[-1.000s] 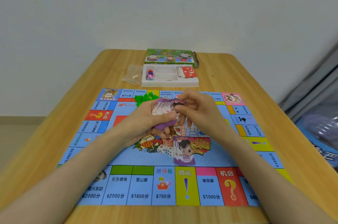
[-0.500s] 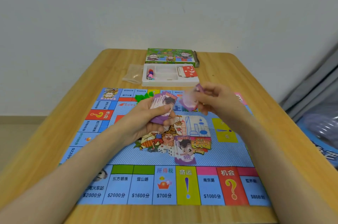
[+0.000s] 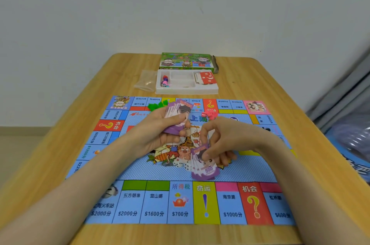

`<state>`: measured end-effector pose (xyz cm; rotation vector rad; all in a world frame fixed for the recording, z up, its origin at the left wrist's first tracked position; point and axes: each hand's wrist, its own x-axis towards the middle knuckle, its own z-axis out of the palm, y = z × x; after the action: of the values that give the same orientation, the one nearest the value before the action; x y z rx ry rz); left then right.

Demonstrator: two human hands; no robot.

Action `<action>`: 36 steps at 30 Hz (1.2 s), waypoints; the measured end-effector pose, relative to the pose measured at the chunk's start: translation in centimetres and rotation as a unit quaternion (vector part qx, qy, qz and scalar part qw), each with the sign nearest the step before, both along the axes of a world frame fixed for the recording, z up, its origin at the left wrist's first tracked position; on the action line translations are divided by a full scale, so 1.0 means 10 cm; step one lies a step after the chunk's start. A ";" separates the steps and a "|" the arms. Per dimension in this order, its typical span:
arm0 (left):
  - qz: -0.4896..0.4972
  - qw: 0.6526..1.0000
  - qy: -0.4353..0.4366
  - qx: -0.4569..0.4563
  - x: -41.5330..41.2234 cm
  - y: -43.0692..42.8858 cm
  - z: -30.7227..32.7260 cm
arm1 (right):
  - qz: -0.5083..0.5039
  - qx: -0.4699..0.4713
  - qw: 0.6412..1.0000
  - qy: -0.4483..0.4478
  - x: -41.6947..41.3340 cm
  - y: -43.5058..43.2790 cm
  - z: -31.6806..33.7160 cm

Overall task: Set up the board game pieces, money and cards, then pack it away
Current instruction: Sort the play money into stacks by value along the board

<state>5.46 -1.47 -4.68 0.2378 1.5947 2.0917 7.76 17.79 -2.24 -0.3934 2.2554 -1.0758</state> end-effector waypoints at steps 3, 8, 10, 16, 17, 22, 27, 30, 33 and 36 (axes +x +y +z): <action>-0.010 1.000 -0.005 0.008 -0.01 -0.01 -0.02 | -0.009 0.026 1.000 -0.001 0.02 -0.02 -0.01; -0.027 0.999 -0.029 0.019 -0.02 0.00 -0.02 | -0.136 -0.071 0.980 0.127 -0.02 -0.01 0.02; -0.040 0.999 -0.027 0.008 -0.01 0.00 -0.01 | -0.199 -0.165 0.949 0.181 -0.06 -0.02 0.01; -0.099 0.995 0.032 -0.003 0.05 0.03 -0.05 | -0.188 -0.199 0.925 0.265 -0.07 -0.18 -0.15; -0.109 0.993 0.037 -0.010 0.05 0.03 -0.05 | -0.188 -0.208 0.919 0.278 -0.08 -0.20 -0.16; -0.106 0.993 0.044 -0.028 0.05 0.03 -0.05 | -0.201 -0.243 0.898 0.307 -0.13 -0.17 -0.21; -0.107 0.993 0.039 -0.015 0.04 0.02 -0.05 | -0.221 -0.276 0.886 0.300 -0.11 -0.15 -0.17; -0.107 0.993 0.041 -0.013 0.04 0.02 -0.05 | -0.241 -0.284 0.877 0.304 -0.11 -0.13 -0.15; -0.102 0.994 0.041 -0.023 0.05 0.02 -0.04 | -0.230 -0.268 0.885 0.305 -0.10 -0.13 -0.13; -0.101 0.993 0.043 -0.033 0.05 0.02 -0.03 | -0.210 -0.231 0.894 0.321 -0.08 -0.13 -0.14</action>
<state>5.97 -1.25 -4.95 0.4515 1.6125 1.8956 6.91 16.51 -3.63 -0.5253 2.7115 -1.9622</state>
